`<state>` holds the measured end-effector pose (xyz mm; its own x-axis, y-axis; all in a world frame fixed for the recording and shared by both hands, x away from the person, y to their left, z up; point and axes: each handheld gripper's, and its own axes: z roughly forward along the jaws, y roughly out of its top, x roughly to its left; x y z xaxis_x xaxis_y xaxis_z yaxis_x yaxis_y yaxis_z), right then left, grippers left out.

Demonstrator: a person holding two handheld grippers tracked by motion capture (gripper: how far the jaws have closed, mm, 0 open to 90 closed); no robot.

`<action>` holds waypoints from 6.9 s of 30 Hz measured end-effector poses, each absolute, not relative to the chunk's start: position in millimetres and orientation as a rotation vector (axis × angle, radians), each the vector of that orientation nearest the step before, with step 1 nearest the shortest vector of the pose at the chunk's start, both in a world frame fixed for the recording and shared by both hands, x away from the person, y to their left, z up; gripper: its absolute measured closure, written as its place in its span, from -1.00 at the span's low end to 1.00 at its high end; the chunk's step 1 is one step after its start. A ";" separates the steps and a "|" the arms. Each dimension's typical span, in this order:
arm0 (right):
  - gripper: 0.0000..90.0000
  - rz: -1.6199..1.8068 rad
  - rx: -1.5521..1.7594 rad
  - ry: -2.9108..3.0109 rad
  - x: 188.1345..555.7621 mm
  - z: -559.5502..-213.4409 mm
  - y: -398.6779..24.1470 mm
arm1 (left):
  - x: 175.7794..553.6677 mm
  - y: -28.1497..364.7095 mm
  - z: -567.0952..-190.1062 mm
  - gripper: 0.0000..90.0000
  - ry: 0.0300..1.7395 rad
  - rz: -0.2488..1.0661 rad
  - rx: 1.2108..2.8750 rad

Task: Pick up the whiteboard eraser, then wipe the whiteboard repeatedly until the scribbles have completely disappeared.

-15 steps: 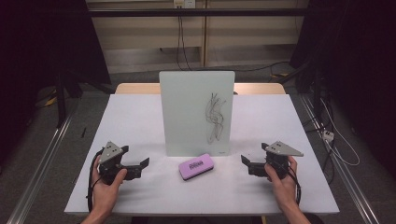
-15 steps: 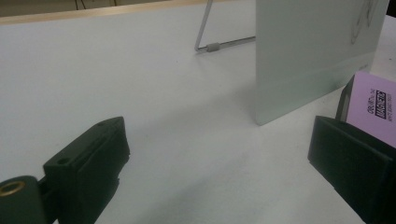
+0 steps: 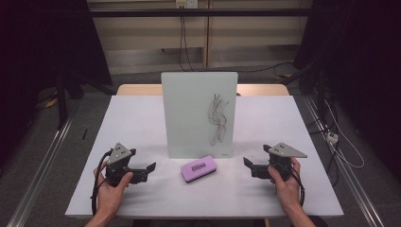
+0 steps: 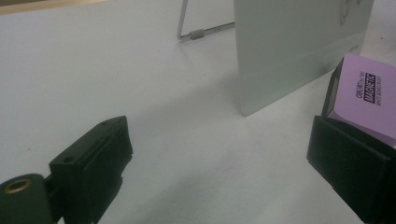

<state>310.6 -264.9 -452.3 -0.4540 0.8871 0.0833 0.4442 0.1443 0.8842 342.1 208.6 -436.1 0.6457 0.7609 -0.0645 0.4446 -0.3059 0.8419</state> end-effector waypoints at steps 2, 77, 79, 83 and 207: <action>-0.84 1.258 1.266 1.965 310.8 -452.3 -264.3 | 343.1 208.7 -436.3 -0.86 0.940 0.435 1.967; -0.83 1.240 1.252 1.988 311.9 -452.5 -259.7 | 367.9 74.2 -402.7 -0.66 0.489 0.154 2.299; -0.83 1.240 1.249 1.988 311.9 -452.5 -259.9 | 371.5 70.1 -401.7 -0.65 0.491 0.140 2.282; -0.83 1.240 1.257 1.987 311.5 -452.4 -260.7 | 373.4 62.6 -402.6 -0.65 0.471 0.142 2.327; -0.82 1.259 1.256 2.000 314.7 -452.7 -260.3 | 369.5 74.6 -368.1 -0.09 0.325 0.239 2.176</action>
